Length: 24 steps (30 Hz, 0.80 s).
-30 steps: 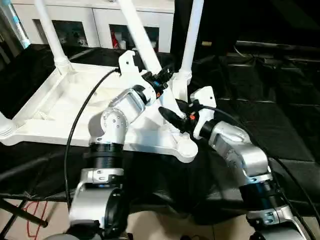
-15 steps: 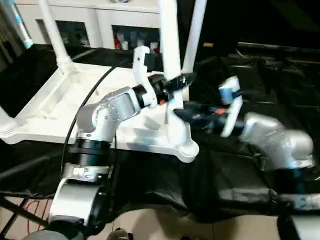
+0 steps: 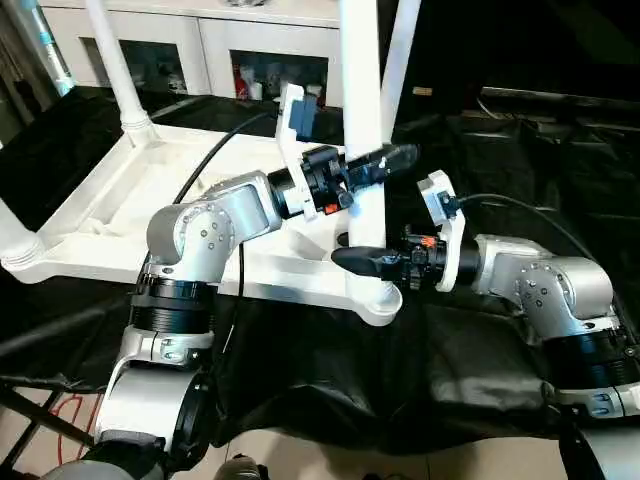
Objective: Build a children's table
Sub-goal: Pick table leg
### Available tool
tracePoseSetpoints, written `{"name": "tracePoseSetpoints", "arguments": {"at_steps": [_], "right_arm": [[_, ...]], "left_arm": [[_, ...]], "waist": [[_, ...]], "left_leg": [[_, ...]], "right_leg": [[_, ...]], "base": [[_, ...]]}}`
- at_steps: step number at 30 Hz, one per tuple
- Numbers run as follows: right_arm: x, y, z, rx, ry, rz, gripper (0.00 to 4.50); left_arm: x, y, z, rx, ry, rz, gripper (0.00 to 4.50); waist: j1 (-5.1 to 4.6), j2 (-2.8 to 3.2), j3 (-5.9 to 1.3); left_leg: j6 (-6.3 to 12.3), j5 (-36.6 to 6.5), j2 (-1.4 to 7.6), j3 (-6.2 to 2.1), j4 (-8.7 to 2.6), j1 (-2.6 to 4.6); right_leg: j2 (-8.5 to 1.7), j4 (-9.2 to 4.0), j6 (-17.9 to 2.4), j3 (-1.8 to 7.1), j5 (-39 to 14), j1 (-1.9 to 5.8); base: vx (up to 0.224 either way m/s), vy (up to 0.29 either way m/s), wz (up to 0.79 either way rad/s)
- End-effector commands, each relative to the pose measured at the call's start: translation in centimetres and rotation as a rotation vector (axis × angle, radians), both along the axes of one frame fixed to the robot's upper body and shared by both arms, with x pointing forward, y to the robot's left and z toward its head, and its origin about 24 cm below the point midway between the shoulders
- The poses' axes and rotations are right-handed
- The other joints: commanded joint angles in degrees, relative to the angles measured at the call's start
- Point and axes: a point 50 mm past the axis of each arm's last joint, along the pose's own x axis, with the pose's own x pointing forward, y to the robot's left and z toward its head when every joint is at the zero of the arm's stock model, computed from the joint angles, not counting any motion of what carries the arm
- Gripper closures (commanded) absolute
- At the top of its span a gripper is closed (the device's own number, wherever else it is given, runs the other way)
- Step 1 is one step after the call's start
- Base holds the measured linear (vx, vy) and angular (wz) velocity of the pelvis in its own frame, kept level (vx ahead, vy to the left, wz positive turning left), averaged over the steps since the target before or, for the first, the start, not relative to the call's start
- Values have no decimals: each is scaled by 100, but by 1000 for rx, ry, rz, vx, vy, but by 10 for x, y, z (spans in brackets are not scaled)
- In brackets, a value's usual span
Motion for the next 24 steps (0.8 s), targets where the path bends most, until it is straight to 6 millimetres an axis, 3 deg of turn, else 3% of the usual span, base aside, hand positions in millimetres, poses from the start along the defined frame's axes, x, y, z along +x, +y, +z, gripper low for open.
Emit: {"name": "tracePoseSetpoints", "arguments": {"at_steps": [1,8,9,15,21,24], "right_arm": [[0,0,2,-14,-6,5,209],[2,3,-1,-21,-26,-45,245],[2,4,-2,-23,-33,-59,247],[15,18,-2,-63,-115,-234,252],[18,33,0,-43,-134,-277,252],[19,34,2,-39,-140,-287,252]], "left_arm": [[-5,-1,7,-11,-36,-31,259],[-4,-2,7,-15,-37,-11,260],[2,-2,8,-11,-32,55,204],[29,5,8,25,-10,424,149],[36,6,7,12,46,543,149],[36,5,5,16,59,557,184]], "waist": [[19,-76,-483],[11,-70,-483],[11,-67,-484],[2,-94,-489],[-2,-100,-495],[1,-101,-490]], "left_leg": [[80,-789,138,-77,-358,103],[37,-842,134,-78,-360,104],[30,-838,139,-80,-362,104],[-66,-863,139,-93,-371,100],[24,-754,131,-83,-363,97],[47,-782,131,-81,-364,98]], "right_leg": [[-318,-346,-909,265,-1502,353],[-321,-357,-900,262,-1543,352],[-320,-352,-905,263,-1508,351],[-318,-360,-754,265,-1536,352],[-319,-329,-853,265,-1259,355],[-318,-339,-848,265,-1319,354]], "base": [[0,0,0],[0,0,0],[0,0,0],[0,0,0],[0,0,0],[0,0,0]]}}
